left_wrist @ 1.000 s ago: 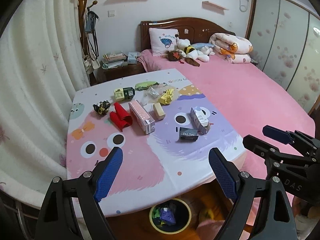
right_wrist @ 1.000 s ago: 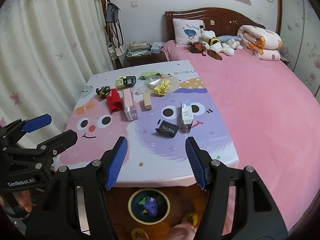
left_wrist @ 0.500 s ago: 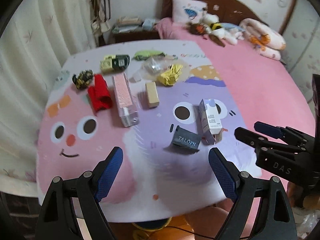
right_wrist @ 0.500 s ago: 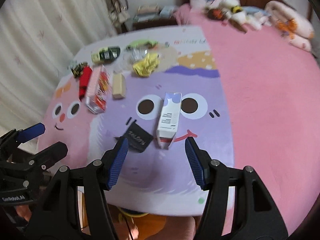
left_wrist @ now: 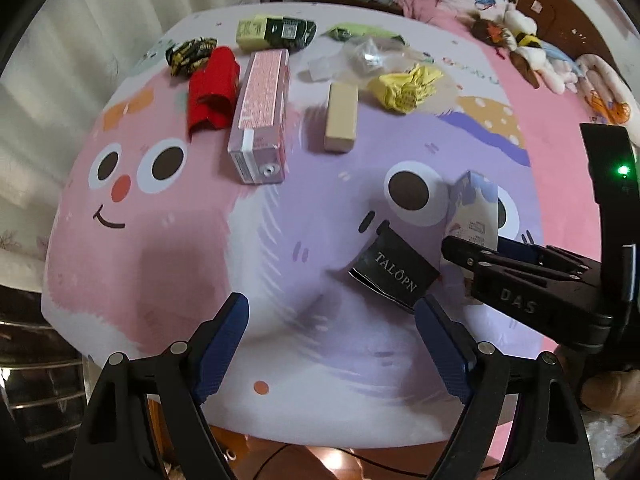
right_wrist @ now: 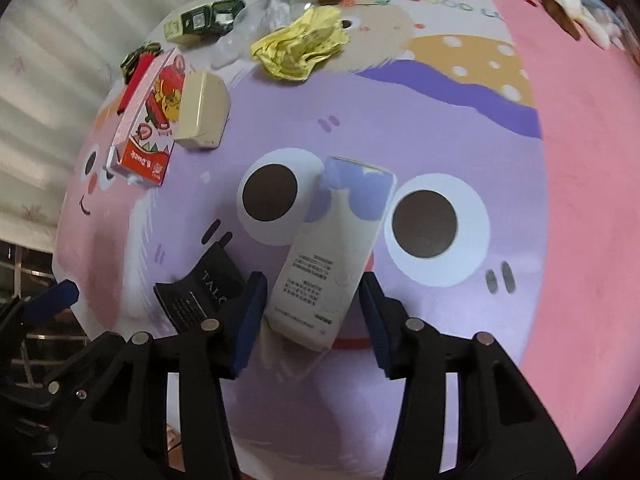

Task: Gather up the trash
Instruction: 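Grasp the white carton with the right gripper while the left gripper grasps the black TALOPN box, then carry carton and TALOPN box over the bin and open both grippers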

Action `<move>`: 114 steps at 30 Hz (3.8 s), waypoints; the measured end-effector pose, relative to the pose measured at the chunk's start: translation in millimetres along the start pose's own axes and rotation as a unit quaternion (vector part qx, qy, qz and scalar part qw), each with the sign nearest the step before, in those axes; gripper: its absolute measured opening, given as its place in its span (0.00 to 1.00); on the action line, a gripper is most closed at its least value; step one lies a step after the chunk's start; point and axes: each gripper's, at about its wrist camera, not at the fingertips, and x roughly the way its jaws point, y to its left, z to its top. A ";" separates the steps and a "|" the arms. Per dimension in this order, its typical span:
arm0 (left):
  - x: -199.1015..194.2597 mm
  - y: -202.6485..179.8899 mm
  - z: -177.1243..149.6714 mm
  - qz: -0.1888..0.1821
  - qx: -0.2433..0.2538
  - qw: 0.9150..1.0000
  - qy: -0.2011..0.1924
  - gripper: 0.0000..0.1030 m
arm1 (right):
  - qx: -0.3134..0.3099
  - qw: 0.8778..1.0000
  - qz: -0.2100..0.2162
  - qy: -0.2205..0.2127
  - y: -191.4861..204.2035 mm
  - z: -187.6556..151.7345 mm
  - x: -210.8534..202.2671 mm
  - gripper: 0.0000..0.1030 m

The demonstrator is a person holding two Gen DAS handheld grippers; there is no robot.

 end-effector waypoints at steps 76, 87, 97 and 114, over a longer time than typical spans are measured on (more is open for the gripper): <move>-57.5 171.5 -123.9 -0.118 0.112 0.985 -0.050 0.42 | 0.064 0.989 0.017 -0.133 212.0 -179.3 -55.1 0.32; -4.1 204.7 -194.3 -0.150 0.172 0.972 -0.050 0.43 | 0.053 0.993 0.010 -0.105 264.9 -272.5 2.3 0.32; 131.4 215.9 -252.1 -0.150 0.159 0.976 0.013 0.43 | 0.084 0.996 0.008 -0.033 238.6 -330.4 132.3 0.32; 321.3 224.6 -288.6 -0.127 0.160 0.979 0.027 0.85 | 0.094 0.996 0.007 0.000 166.4 -374.6 310.2 0.36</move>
